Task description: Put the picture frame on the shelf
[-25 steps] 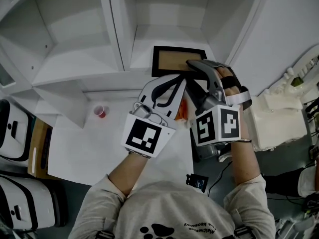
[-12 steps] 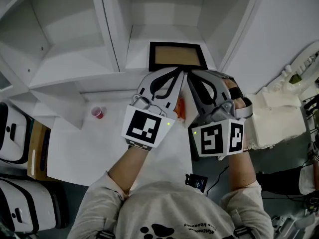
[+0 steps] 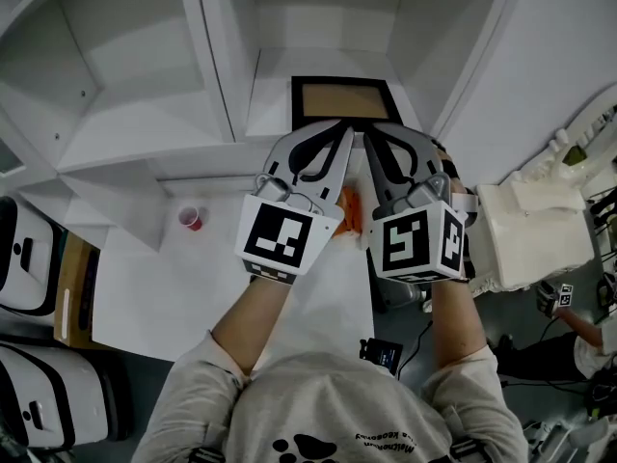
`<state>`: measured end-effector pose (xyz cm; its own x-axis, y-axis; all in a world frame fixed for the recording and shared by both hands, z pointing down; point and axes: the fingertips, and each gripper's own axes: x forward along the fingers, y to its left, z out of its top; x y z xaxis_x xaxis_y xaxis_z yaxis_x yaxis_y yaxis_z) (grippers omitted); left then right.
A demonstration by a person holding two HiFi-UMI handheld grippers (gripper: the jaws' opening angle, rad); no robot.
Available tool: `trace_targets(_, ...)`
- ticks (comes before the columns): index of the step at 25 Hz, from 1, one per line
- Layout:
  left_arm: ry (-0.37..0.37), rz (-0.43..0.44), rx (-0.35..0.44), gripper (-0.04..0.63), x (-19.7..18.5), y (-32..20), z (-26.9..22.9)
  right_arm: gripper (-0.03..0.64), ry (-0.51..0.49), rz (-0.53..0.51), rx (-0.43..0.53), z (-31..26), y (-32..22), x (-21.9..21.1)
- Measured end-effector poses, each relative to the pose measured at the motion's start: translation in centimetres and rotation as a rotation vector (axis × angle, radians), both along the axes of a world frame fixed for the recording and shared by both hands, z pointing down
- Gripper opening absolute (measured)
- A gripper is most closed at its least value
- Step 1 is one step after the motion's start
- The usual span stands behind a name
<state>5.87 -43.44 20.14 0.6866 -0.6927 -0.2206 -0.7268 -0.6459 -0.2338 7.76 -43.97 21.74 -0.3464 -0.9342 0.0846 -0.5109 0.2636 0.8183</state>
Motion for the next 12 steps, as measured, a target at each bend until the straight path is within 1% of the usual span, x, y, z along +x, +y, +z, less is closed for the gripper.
trace_targets(9,0.009,-0.022,-0.006,0.020,-0.5,-0.1,-0.2,0.032,-0.071,0.014,0.007,-0.8,-0.8,-0.6)
trace_targets(12,0.008,-0.031,-0.008,0.020,-0.9,0.5,-0.3,0.032,-0.128,0.014,0.022,-1.4,-0.1,-0.6)
